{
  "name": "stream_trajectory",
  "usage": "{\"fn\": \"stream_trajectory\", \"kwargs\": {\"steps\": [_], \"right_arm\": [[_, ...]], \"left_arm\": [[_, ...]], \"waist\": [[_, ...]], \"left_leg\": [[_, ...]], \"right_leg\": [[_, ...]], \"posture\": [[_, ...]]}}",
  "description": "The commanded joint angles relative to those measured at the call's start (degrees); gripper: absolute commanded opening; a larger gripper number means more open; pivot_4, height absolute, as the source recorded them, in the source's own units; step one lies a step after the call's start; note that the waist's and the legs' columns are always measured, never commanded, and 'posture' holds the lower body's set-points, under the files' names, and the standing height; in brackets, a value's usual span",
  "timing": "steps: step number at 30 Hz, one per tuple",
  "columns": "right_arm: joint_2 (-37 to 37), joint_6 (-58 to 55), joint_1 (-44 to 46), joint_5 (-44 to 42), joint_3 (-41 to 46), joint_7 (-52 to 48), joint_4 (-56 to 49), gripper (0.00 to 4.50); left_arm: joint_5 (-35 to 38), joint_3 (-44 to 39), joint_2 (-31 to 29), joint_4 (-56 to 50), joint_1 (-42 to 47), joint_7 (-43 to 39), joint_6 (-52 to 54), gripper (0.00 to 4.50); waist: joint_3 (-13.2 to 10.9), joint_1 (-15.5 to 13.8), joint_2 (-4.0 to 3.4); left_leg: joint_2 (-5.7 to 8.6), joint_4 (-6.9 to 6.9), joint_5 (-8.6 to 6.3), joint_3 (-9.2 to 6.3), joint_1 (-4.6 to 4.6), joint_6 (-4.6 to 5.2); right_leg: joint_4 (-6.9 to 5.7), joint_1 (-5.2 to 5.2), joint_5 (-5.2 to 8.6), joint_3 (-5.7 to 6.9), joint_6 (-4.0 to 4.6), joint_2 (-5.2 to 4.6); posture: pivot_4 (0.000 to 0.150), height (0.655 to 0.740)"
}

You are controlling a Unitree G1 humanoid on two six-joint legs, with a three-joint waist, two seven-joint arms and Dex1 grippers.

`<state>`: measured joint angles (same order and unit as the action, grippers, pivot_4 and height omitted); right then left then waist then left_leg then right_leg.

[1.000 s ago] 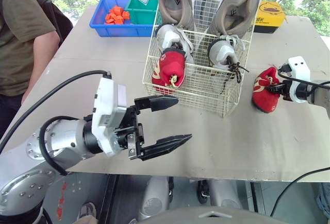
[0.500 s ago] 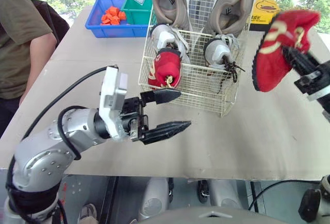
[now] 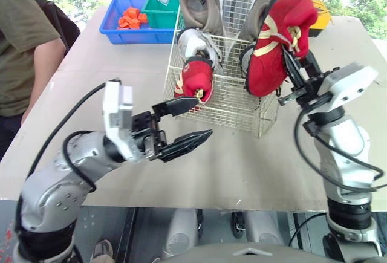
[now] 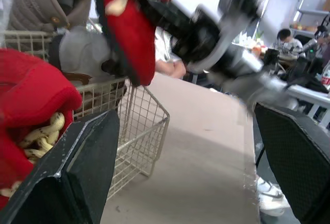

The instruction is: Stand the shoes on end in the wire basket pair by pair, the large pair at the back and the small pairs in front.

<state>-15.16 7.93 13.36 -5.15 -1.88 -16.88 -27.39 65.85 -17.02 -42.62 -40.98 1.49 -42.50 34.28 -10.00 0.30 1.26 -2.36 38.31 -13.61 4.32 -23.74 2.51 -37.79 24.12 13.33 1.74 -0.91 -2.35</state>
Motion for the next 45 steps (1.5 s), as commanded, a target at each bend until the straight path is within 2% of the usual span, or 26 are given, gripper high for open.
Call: {"fn": "stream_trajectory", "kwargs": {"steps": [1,5,9,16,18,22,24,26,27,28,32,33,35,36,40,42,45], "right_arm": [[0.4,16.1,-5.8,9.1,-4.2,1.5,9.0,0.02],[0.1,28.1,-9.2,17.5,-5.9,6.0,21.2,0.02],[-0.5,34.8,-8.7,24.4,-5.2,12.1,29.9,0.02],[-0.6,33.7,-4.0,30.2,-1.3,20.6,32.3,0.02],[-0.9,33.3,-3.3,31.8,-0.9,21.9,32.0,0.02],[-1.9,32.6,-5.7,30.5,-1.8,20.7,31.3,0.02],[-2.6,31.7,-8.4,25.5,-3.3,16.9,32.2,0.02],[-3.6,32.0,-11.6,16.8,-5.5,11.2,32.1,0.02],[-3.6,31.5,-13.3,12.3,-5.9,9.0,31.4,0.82],[-3.7,30.9,-14.8,8.6,-5.8,7.5,30.8,1.12],[-5.3,29.1,-19.5,0.0,-5.6,2.1,26.4,3.07],[-5.9,27.5,-20.7,-2.1,-5.7,0.4,24.7,3.61],[-8.0,23.6,-22.8,-5.9,-5.5,-2.7,19.8,4.38],[-8.9,21.9,-23.3,-7.0,-5.1,-3.8,17.5,4.47],[-18.0,7.2,-25.6,-21.7,-2.9,-12.8,6.5,4.47],[-24.2,1.2,-26.5,-27.8,0.7,-18.5,4.7,4.47],[-30.3,-3.3,-27.6,-32.0,6.0,-25.1,6.0,4.47]], "left_arm": [[2.8,-5.4,-1.6,-4.3,-4.8,-0.4,-0.4,4.5],[3.7,-7.5,-1.8,-6.5,-8.1,1.0,-1.0,4.5],[3.4,-8.4,-1.6,-7.8,-9.8,2.1,-1.7,4.5],[2.3,-7.7,-1.4,-7.5,-9.8,2.7,-2.8,4.5],[1.9,-7.4,-1.3,-7.4,-9.7,2.6,-3.0,4.5],[1.5,-6.8,-1.2,-6.6,-8.9,2.5,-3.4,4.5],[1.6,-6.8,-1.4,-6.4,-9.4,2.0,-3.3,4.5],[1.8,-6.8,-1.4,-6.4,-10.0,1.5,-3.2,4.5],[1.9,-6.8,-1.5,-6.5,-10.4,1.3,-3.0,4.5],[2.1,-6.9,-1.7,-6.5,-10.8,1.1,-2.8,4.5],[2.2,-6.9,-2.3,-6.4,-12.4,0.7,-2.1,4.5],[1.9,-6.9,-2.4,-6.4,-12.8,0.7,-2.0,4.5],[1.3,-6.8,-2.3,-6.1,-13.6,1.4,-2.0,4.5],[1.0,-6.9,-2.1,-5.9,-14.0,1.8,-2.0,4.5],[0.6,-8.5,-0.6,-3.6,-17.7,3.6,-1.9,4.5],[-1.8,-10.5,0.1,-1.4,-21.4,2.0,-2.6,4.5],[-4.0,-13.6,0.2,0.3,-26.9,-0.9,-3.1,4.5]], "waist": [[0.0,0.3,0.02],[0.2,0.4,0.17],[0.7,0.4,0.42],[1.3,0.3,0.52],[1.1,0.4,0.29],[1.1,0.3,0.27],[1.1,0.2,0.29],[1.1,0.2,0.29],[1.2,0.1,0.32],[1.2,0.1,0.37],[1.1,0.2,0.3],[1.0,0.3,0.13],[0.8,0.4,-0.12],[0.7,0.5,-0.29],[0.6,0.2,-0.4],[0.6,-0.1,-0.25],[0.6,-0.7,-0.19]], "left_leg": [[-0.03,-0.01,0.0,0.0,0.01,0.0],[-0.01,0.01,0.0,0.01,0.15,-0.01],[-0.01,-0.09,-0.33,0.03,0.98,-0.05],[0.0,-0.09,-0.32,0.02,0.98,-0.07],[0.09,-0.06,-0.32,0.08,0.93,-0.06],[0.12,-0.07,-0.32,0.09,0.93,-0.06],[0.12,-0.1,-0.32,0.08,0.93,-0.05],[0.12,-0.11,-0.31,0.07,0.9,-0.03],[0.12,-0.11,-0.32,0.08,0.9,-0.01],[0.11,-0.12,-0.32,0.07,0.9,0.0],[0.09,-0.14,-0.37,0.07,0.9,0.03],[0.09,-0.14,-0.37,0.07,0.89,0.02],[0.08,-0.15,-0.38,0.07,0.88,0.01],[0.07,-0.15,-0.38,0.08,0.84,0.01],[0.07,-0.42,-0.36,0.15,0.79,0.04],[0.08,-0.63,-0.33,0.15,0.81,0.09],[0.07,-0.71,-0.31,0.18,0.78,0.12]], "right_leg": [[0.0,0.0,0.01,0.0,0.0,0.0],[-0.05,-0.13,0.21,0.03,0.04,-0.29],[-0.01,-0.79,0.28,0.02,0.03,-0.41],[-0.04,-0.79,0.29,0.05,0.1,-0.5],[-0.03,-0.78,0.25,0.03,0.14,-0.63],[-0.05,-0.77,0.27,0.04,0.1,-0.66],[-0.04,-0.77,0.28,0.05,0.11,-0.65],[-0.02,-0.77,0.28,0.06,0.11,-0.65],[0.01,-0.78,0.28,0.05,0.11,-0.66],[0.05,-0.79,0.29,0.07,0.1,-0.66],[0.1,-0.8,0.31,0.05,0.06,-0.69],[0.1,-0.79,0.31,0.05,0.06,-0.7],[0.08,-0.75,0.31,0.04,0.05,-0.73],[0.06,-0.69,0.31,0.03,0.05,-0.74],[0.08,-0.56,0.32,-0.01,0.05,-0.7],[0.22,-0.54,0.34,0.03,0.08,-0.66],[0.34,-0.51,0.35,0.06,0.1,-0.64]], "posture": [[0.15,0.74],[0.15,0.74],[0.15,0.74],[0.15,0.74],[0.15,0.74],[0.15,0.74],[0.15,0.74],[0.15,0.74],[0.15,0.74],[0.15,0.74],[0.15,0.74],[0.15,0.74],[0.15,0.74],[0.15,0.74],[0.15,0.74],[0.15,0.74],[0.15,0.74]]}}
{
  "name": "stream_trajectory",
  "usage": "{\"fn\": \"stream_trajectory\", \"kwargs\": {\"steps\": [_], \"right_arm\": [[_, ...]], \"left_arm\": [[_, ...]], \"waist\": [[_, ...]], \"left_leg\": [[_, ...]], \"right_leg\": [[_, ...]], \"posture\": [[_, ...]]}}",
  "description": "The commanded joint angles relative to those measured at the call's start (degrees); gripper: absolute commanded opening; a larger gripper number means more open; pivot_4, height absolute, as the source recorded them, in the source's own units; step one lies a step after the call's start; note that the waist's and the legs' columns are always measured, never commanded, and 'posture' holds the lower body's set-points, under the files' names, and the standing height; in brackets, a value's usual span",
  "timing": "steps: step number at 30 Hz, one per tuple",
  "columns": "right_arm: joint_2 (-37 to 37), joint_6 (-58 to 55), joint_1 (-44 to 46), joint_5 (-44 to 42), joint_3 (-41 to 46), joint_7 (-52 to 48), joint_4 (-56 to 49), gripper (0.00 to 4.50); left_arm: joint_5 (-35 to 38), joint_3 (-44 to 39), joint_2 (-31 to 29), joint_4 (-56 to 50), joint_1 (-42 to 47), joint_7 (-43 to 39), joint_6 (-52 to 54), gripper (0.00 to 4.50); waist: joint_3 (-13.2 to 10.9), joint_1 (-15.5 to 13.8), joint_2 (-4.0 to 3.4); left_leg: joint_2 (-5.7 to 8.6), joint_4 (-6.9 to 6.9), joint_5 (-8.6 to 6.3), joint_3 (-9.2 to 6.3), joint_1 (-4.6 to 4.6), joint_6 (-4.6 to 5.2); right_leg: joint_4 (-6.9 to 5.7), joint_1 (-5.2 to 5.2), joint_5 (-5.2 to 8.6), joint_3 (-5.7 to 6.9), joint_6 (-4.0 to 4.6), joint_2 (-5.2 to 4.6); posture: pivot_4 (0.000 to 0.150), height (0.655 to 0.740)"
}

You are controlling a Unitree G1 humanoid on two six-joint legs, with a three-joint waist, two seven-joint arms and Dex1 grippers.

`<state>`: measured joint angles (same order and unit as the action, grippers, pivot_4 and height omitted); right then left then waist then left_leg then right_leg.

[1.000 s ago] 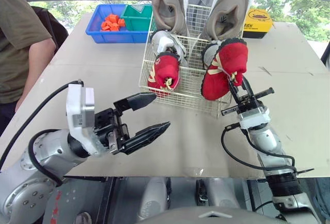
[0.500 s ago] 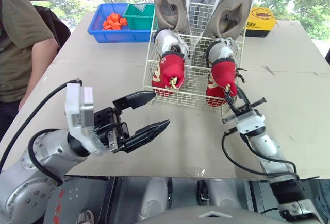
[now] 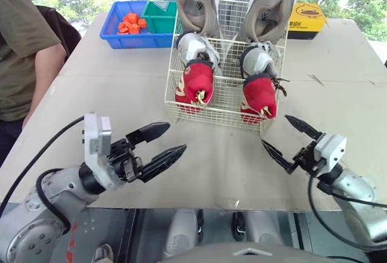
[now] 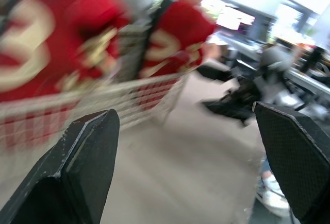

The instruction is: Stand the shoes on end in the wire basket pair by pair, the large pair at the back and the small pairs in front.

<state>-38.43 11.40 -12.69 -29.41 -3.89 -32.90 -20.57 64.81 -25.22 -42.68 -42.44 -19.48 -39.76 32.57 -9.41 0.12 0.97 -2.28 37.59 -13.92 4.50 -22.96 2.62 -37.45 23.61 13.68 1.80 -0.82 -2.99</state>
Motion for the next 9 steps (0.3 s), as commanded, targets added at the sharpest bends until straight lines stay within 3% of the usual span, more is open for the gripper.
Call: {"fn": "stream_trajectory", "kwargs": {"steps": [1,5,9], "right_arm": [[-9.3,-8.0,-1.8,-8.8,10.8,-11.7,0.9,4.47],[-14.7,-11.0,-3.2,-9.1,17.1,-19.7,5.7,4.47],[-14.8,-12.2,-2.1,-7.5,18.5,-22.9,8.3,4.47]], "left_arm": [[-4.8,-7.0,0.3,2.5,-8.8,-5.4,-1.9,4.5],[-10.2,-9.6,0.4,2.8,-15.5,-7.8,-3.1,4.5],[-14.0,-8.0,0.2,2.5,-15.3,-8.8,-4.5,4.5]], "waist": [[0.0,-0.5,0.09],[-0.1,-0.8,0.13],[-0.1,-1.4,0.27]], "left_leg": [[-0.02,-0.19,0.1,0.02,-0.03,0.17],[0.0,-0.29,0.04,0.17,-0.09,0.27],[0.01,-0.28,0.02,0.04,-0.18,0.28]], "right_leg": [[0.28,0.01,0.0,0.02,0.0,0.07],[0.63,0.03,-0.01,-0.09,-0.01,0.02],[0.68,0.08,-0.01,0.09,0.0,-0.02]], "posture": [[0.15,0.74],[0.15,0.74],[0.15,0.74]]}}
